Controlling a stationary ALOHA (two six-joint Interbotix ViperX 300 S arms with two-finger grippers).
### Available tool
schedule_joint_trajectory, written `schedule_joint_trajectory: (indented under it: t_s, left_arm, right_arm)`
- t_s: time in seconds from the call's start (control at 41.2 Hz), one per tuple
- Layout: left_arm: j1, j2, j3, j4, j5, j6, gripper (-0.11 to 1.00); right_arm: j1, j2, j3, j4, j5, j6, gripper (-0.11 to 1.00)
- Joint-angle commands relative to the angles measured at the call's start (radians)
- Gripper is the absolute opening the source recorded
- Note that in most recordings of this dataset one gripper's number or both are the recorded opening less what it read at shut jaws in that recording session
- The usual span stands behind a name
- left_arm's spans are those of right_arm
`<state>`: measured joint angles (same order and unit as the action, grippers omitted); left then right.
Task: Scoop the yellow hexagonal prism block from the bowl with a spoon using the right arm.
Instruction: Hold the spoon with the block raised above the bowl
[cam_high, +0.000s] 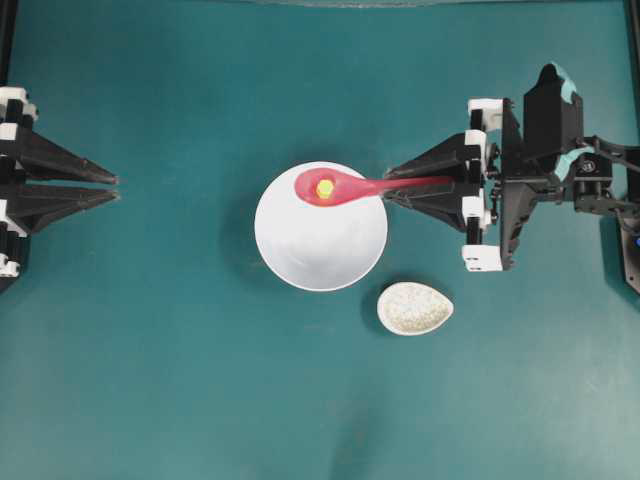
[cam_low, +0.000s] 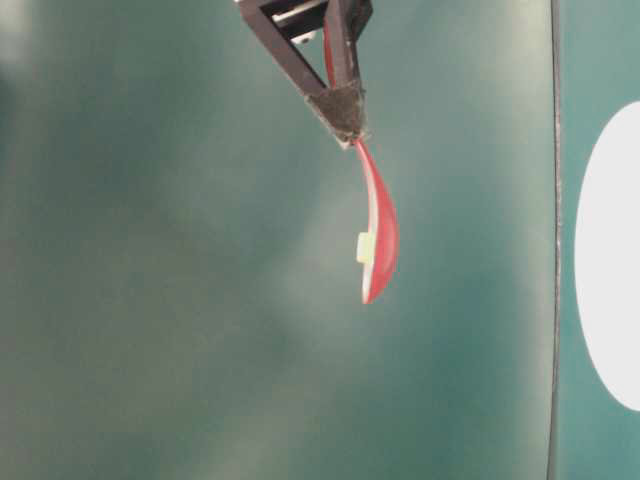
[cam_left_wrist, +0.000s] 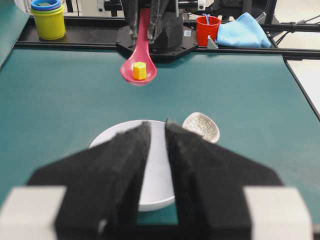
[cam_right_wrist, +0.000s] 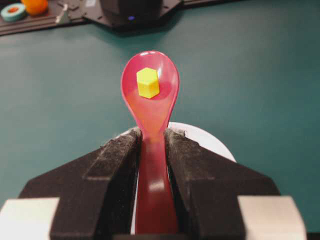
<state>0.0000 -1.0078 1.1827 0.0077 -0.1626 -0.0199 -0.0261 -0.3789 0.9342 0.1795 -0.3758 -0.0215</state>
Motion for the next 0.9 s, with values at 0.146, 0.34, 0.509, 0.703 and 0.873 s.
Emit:
schedule_joint_trajectory:
  t_s: [0.146,0.34,0.509,0.703,0.873]
  left_arm:
    - [0.0,0.006,-0.029,0.002,-0.006,-0.002,0.19]
    - [0.002,0.006,-0.029,0.003,-0.011,-0.002,0.19]
    - [0.002,0.005,-0.029,0.002,-0.012,-0.002,0.19]
    - [0.0,0.005,-0.029,0.002,-0.012,-0.002,0.19]
    - [0.002,0.005,-0.029,0.002,-0.012,0.0,0.19]
  right_arm:
    - [0.003,-0.02,-0.014,-0.015,-0.014,-0.003,0.25]
    - [0.003,-0.02,-0.014,-0.031,-0.021,-0.005,0.25]
    - [0.003,-0.021,-0.015,-0.037,-0.023,-0.006,0.25]
    - [0.003,-0.02,-0.017,-0.037,-0.023,-0.006,0.25]
    - [0.003,-0.02,-0.018,-0.038,-0.018,-0.006,0.25]
